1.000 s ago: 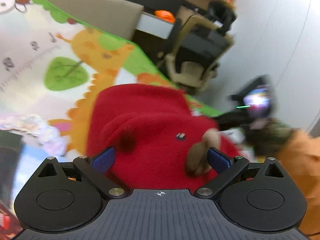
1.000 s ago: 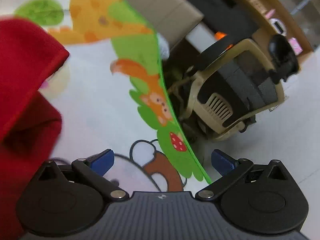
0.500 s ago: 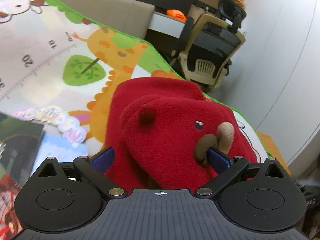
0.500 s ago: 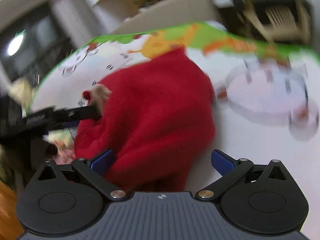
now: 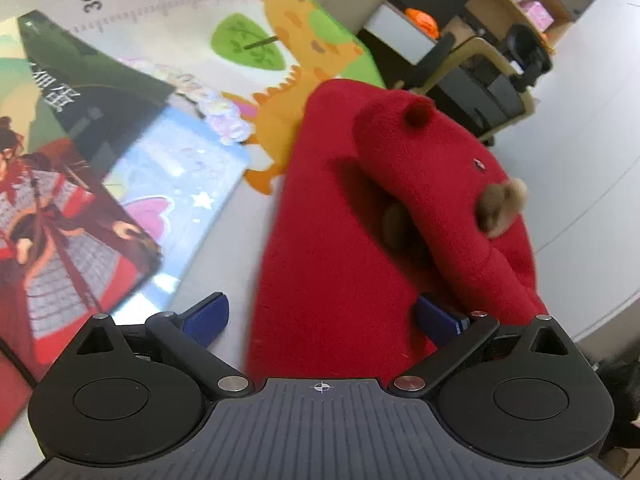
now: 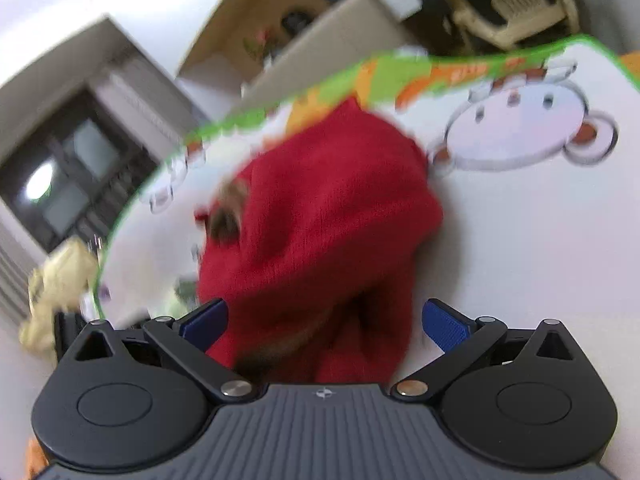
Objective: Fold clothes
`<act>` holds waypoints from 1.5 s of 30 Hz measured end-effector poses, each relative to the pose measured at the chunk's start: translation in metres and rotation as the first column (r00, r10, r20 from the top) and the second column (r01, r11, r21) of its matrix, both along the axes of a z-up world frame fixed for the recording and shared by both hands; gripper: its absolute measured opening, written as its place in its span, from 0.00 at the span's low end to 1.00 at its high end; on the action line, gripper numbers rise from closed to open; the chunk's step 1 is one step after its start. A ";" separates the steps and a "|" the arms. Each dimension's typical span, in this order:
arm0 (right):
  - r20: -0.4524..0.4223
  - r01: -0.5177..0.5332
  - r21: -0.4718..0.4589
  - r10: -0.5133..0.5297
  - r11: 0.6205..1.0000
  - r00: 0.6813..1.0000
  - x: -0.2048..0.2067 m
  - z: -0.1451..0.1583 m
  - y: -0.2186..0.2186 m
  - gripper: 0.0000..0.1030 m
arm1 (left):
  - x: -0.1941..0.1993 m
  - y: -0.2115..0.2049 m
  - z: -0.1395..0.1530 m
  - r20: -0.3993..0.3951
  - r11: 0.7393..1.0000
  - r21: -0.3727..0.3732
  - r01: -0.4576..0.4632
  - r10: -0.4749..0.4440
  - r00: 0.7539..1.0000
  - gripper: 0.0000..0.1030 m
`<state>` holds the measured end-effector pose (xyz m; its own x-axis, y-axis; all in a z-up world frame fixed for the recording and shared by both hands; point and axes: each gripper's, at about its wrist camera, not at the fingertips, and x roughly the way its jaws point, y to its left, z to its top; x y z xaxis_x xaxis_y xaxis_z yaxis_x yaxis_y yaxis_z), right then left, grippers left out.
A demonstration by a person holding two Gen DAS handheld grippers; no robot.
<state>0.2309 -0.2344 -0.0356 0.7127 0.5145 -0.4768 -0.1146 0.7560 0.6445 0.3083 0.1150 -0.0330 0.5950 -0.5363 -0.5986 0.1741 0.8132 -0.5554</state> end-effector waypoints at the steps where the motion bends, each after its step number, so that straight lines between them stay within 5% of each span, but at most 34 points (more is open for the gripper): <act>1: -0.024 -0.015 -0.009 0.015 1.000 1.000 0.003 -0.003 0.003 1.00 | 0.000 -0.006 0.001 -0.001 0.999 -0.026 0.035 -0.035 0.999 0.99; 3: -0.030 -0.053 -0.018 0.052 0.998 0.998 0.005 -0.002 0.006 0.99 | -0.008 -0.022 0.009 0.031 0.997 -0.009 0.083 -0.083 0.996 0.99; 4: -0.010 -0.090 0.005 0.090 0.996 0.996 0.006 0.004 0.007 0.89 | -0.013 -0.029 0.013 0.045 0.993 -0.002 0.119 -0.119 0.992 0.99; 7: 0.118 -0.144 0.026 0.140 0.989 0.983 -0.001 0.031 0.002 0.88 | -0.022 -0.034 0.019 0.061 0.980 -0.048 0.194 -0.191 0.980 0.99; 11: 0.137 -0.120 -0.169 0.144 0.978 0.980 -0.009 0.039 0.001 0.86 | -0.017 -0.017 0.031 0.061 0.991 -0.062 0.123 -0.119 0.991 0.99; 14: 0.095 -0.089 -0.419 0.141 0.904 0.985 -0.015 0.020 0.010 0.93 | -0.015 -0.005 0.051 0.120 0.989 -0.125 0.080 -0.065 0.991 0.99; 18: 0.107 -0.114 -0.404 0.171 0.908 0.979 -0.022 0.021 0.003 0.94 | -0.006 -0.017 0.070 0.175 0.972 -0.179 0.152 -0.120 0.977 0.99; 23: 0.145 -0.095 -0.393 0.164 0.914 0.976 -0.022 0.027 0.000 0.98 | 0.030 -0.066 0.063 0.186 0.996 0.006 0.089 -0.089 0.978 0.97; 25: 0.150 -0.093 -0.396 0.164 0.913 0.975 -0.026 0.026 0.005 0.98 | 0.037 -0.083 0.061 0.259 0.991 0.130 0.040 -0.072 0.963 0.59; 27: 0.170 -0.082 -0.382 0.158 0.920 0.973 -0.031 0.028 0.003 0.98 | 0.040 -0.091 0.064 0.337 0.976 0.217 0.002 -0.077 0.938 0.35; 29: 0.210 -0.064 -0.346 0.144 0.936 0.967 -0.036 0.034 -0.006 0.98 | 0.039 -0.090 0.069 0.386 0.955 0.290 -0.052 -0.068 0.920 0.16; 30: 0.232 -0.051 -0.326 0.132 0.944 0.964 -0.037 0.038 -0.010 0.98 | 0.040 -0.086 0.069 0.401 0.939 0.330 -0.092 -0.051 0.914 0.16; 33: 0.270 -0.013 -0.247 0.082 0.969 0.959 -0.025 0.048 -0.023 1.00 | 0.045 -0.069 0.059 0.359 0.921 0.375 -0.102 -0.043 0.932 0.29; 37: 0.196 0.011 -0.111 0.011 0.994 0.981 0.033 0.042 -0.035 1.00 | 0.042 -0.062 0.037 0.331 0.900 0.426 -0.087 -0.066 0.941 0.55; 41: -0.011 -0.086 -0.032 0.085 0.996 0.996 0.102 0.013 -0.028 1.00 | 0.052 -0.036 0.035 0.215 0.952 0.291 -0.100 0.037 0.976 0.88; 43: -0.056 -0.161 -0.008 0.160 0.987 0.985 0.119 0.000 -0.017 0.99 | 0.060 -0.020 0.026 0.114 0.978 0.193 -0.080 0.059 0.992 0.91; 45: -0.009 -0.204 0.012 0.204 0.979 0.979 0.129 -0.003 -0.011 0.97 | 0.067 -0.007 0.014 0.066 0.991 0.123 -0.053 0.045 0.997 0.87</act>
<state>0.3599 -0.2450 -0.0384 0.5873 0.6538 -0.4771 -0.2590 0.7103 0.6545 0.3750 0.1079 -0.0187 0.6573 -0.4288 -0.6198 0.1633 0.8839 -0.4383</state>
